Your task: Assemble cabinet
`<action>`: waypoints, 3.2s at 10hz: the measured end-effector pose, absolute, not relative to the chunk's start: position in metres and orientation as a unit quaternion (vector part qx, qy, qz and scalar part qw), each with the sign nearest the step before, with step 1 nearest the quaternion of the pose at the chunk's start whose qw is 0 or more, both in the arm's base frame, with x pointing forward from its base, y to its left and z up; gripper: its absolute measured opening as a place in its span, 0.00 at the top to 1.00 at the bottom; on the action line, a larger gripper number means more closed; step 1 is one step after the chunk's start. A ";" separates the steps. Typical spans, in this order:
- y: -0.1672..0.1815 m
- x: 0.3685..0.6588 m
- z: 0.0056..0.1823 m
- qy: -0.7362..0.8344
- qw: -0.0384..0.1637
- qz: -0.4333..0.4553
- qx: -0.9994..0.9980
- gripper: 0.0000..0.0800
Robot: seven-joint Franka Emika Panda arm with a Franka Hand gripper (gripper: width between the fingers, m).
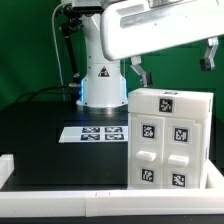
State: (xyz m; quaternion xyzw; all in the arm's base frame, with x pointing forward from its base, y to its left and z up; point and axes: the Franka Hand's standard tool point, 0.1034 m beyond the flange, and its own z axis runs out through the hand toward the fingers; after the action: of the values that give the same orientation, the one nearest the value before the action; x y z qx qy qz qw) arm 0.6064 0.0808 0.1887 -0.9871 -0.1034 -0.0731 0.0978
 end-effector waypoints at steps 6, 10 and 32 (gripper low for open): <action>0.079 0.600 0.175 -0.420 0.057 -0.084 -0.902 0.00; 0.075 0.599 0.161 -0.467 0.052 -0.080 -0.879 0.00; 0.064 0.610 0.157 0.058 0.080 -0.086 -0.991 0.30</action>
Offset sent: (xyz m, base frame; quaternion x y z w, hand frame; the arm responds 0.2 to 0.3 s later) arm -0.0051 0.0083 -0.0088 0.0115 -0.0130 -0.2302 0.9730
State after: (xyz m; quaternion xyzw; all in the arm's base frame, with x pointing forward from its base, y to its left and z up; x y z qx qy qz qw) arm 0.6102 0.0638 0.1574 -0.9914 0.0583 -0.0858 0.0804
